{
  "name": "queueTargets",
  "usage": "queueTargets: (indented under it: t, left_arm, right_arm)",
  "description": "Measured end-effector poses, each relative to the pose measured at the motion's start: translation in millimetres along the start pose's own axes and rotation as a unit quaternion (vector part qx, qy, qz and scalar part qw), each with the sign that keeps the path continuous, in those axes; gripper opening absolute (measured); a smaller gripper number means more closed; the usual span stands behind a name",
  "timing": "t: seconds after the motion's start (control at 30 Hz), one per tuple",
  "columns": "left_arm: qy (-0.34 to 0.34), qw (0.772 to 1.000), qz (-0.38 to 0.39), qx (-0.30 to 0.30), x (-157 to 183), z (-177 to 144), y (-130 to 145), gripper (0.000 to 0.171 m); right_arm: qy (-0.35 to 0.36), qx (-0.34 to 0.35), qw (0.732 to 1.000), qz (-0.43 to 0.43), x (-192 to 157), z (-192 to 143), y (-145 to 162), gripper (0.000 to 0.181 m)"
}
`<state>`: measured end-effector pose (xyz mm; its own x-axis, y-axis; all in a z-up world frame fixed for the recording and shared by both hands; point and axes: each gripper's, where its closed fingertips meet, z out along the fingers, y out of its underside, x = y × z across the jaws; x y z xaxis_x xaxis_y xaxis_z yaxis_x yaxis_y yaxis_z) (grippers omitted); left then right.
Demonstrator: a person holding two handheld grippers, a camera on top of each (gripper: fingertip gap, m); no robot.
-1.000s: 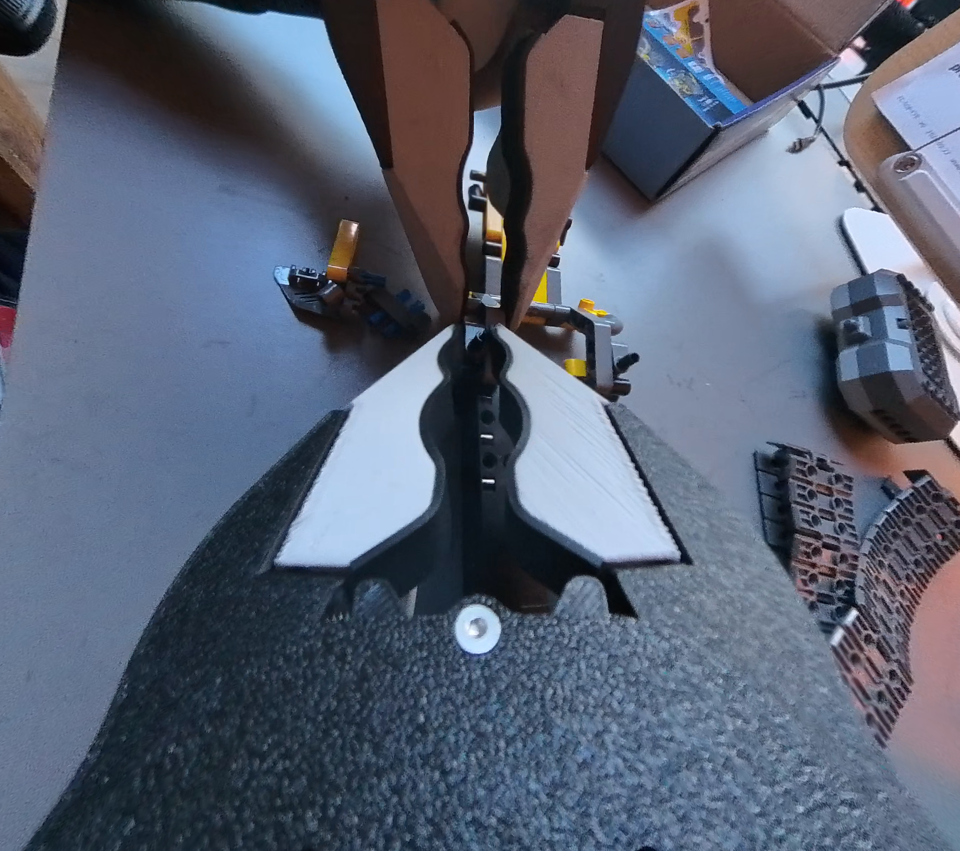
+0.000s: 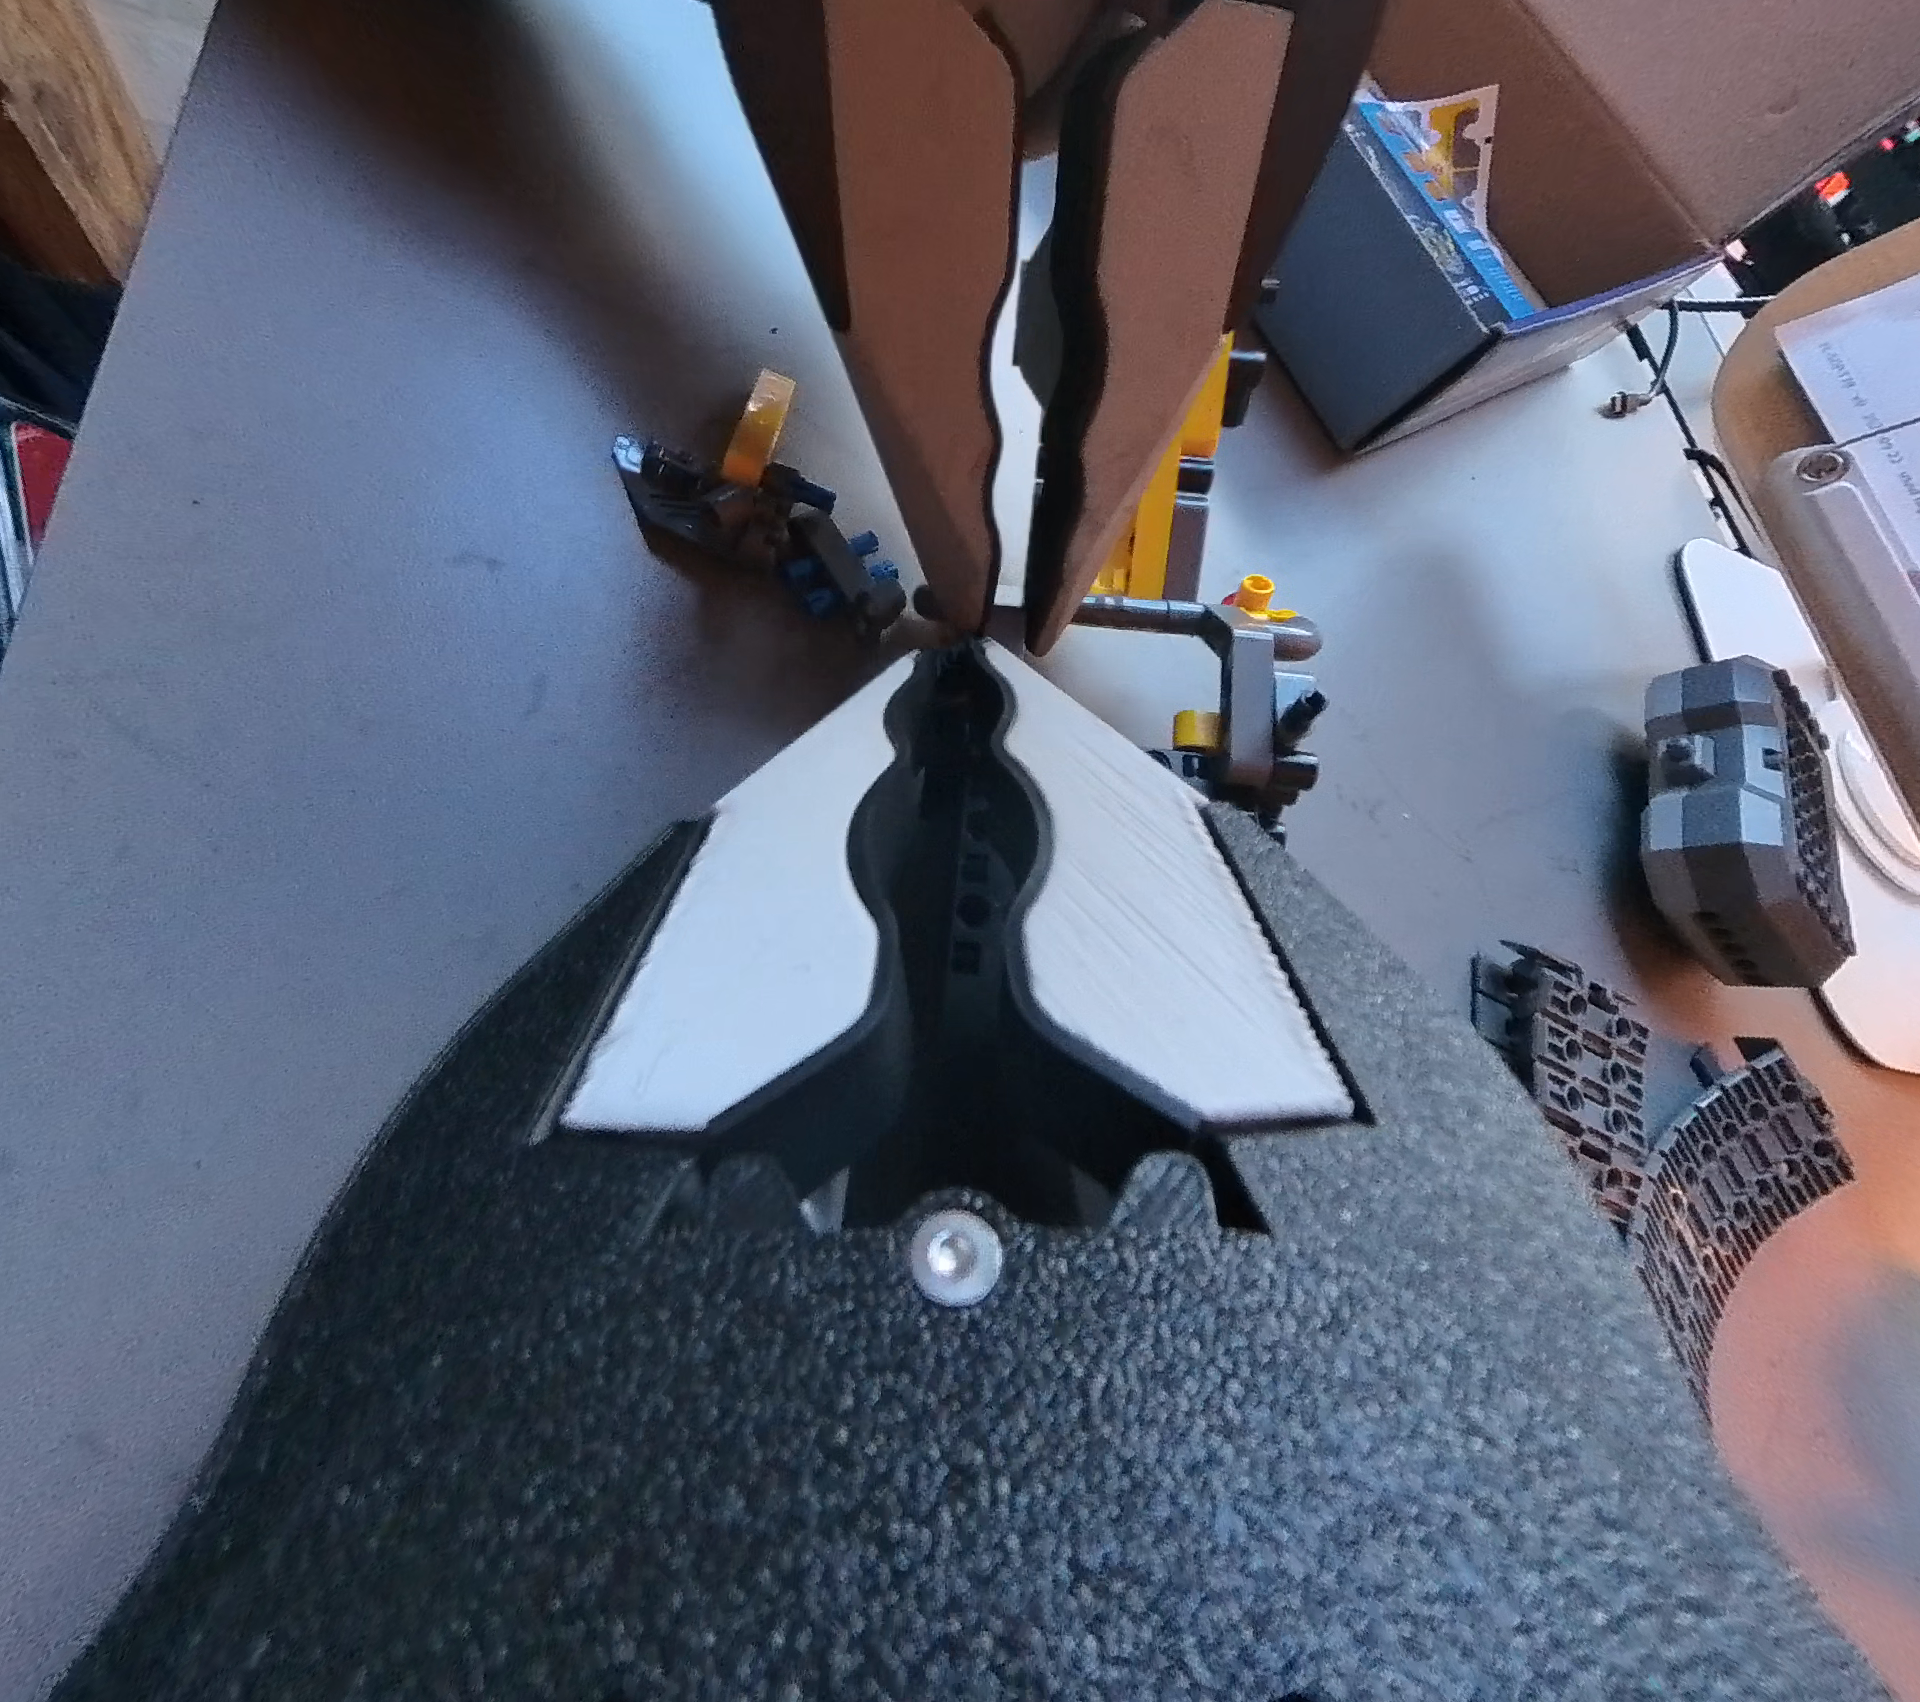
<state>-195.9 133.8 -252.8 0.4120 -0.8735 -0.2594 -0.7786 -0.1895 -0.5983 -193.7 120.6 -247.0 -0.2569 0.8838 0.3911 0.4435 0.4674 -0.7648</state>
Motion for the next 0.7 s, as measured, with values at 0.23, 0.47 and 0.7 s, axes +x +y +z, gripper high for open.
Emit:
queueTargets:
  t: [0.23, 0.47, 0.7]
  left_arm:
    - [-0.033, 0.999, -0.019, 0.002, -15, -1, 0, 0.007]
    - [-0.037, 0.997, -0.037, -0.051, -24, -31, 23, 0.018]
    - [0.097, 0.992, -0.023, -0.076, 32, -44, 53, 0.024]
  right_arm:
    - [0.040, -0.004, 0.999, 0.025, 14, 3, 0, 0.003]
    - [0.065, 0.038, 0.995, 0.061, 31, -7, -5, 0.003]
    - [0.066, 0.109, 0.988, 0.086, 36, -29, -30, 0.009]
